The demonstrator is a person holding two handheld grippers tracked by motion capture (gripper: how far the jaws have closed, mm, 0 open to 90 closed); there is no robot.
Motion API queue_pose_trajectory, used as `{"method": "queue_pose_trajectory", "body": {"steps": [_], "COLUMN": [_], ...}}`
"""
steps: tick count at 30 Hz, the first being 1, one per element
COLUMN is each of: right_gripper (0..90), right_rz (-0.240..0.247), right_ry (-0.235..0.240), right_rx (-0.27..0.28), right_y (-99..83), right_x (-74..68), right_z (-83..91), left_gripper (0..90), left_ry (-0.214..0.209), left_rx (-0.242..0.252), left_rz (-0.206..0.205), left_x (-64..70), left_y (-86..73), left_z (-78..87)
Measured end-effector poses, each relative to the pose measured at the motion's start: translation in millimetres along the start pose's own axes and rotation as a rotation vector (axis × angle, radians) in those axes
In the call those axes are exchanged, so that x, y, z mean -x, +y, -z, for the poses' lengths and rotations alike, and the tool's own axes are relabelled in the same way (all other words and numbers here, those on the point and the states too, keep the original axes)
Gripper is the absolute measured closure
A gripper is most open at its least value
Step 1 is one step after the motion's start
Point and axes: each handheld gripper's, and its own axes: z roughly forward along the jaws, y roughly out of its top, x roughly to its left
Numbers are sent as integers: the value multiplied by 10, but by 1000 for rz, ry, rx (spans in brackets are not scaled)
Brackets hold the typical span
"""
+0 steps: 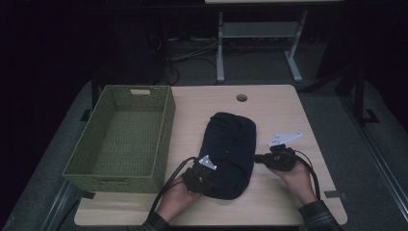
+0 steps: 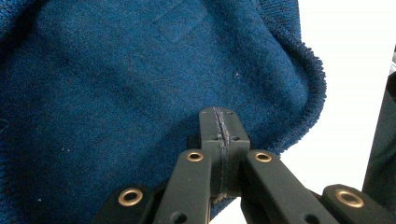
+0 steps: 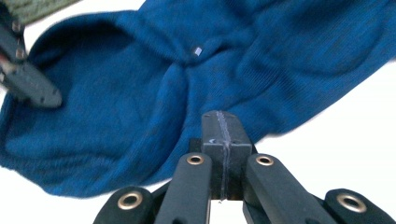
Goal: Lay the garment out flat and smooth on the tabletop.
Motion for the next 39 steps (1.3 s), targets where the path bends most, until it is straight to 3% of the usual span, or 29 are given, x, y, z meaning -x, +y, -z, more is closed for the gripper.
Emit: {"method": "queue_pose_trajectory", "body": {"steps": [6, 9, 12, 14, 17, 19, 20, 24, 26, 32, 35, 39], "right_gripper": [897, 898, 899, 900, 900, 900, 900, 900, 900, 900, 900, 900], "right_rz": [-16, -23, 11, 5, 11, 20, 21, 34, 34, 23, 17, 15], "right_ry": [5, 29, -4, -1, -14, -23, -25, -51, -68, -82, -82, -96], "right_rx": [-15, -14, -73, -79, -88, -97, -99, -112, -117, -126, -126, -131], "right_y": [-107, -102, -105, -114, -112, -107, -107, -114, -127, -191, -216, -228], "right_x": [-91, -137, -177, -168, -153, -152, -147, -105, -72, 74, 133, 154], "right_z": [-75, -148, -260, -281, -269, -260, -256, -217, -182, -71, -34, -7], "left_gripper": [900, 900, 900, 898, 820, 716, 715, 716, 727, 831, 859, 882], "left_ry": [-4, -2, -3, -14, -32, -11, -11, -8, -5, 61, 82, 133], "left_rx": [0, -1, 1, 1, 1, 1, 3, 40, 81, 146, 163, 157], "left_rz": [2, 1, 2, 9, 7, 6, 5, 8, 20, 22, 29, 65], "left_x": [-1, 2, 1, -9, -5, 1, 0, 6, 7, -62, -160, -352], "left_y": [0, 1, -1, 0, 12, 37, 45, 89, 121, 285, 356, 449], "left_z": [-1, -1, -1, -1, 3, 29, 44, 150, 216, 357, 339, 196]}}
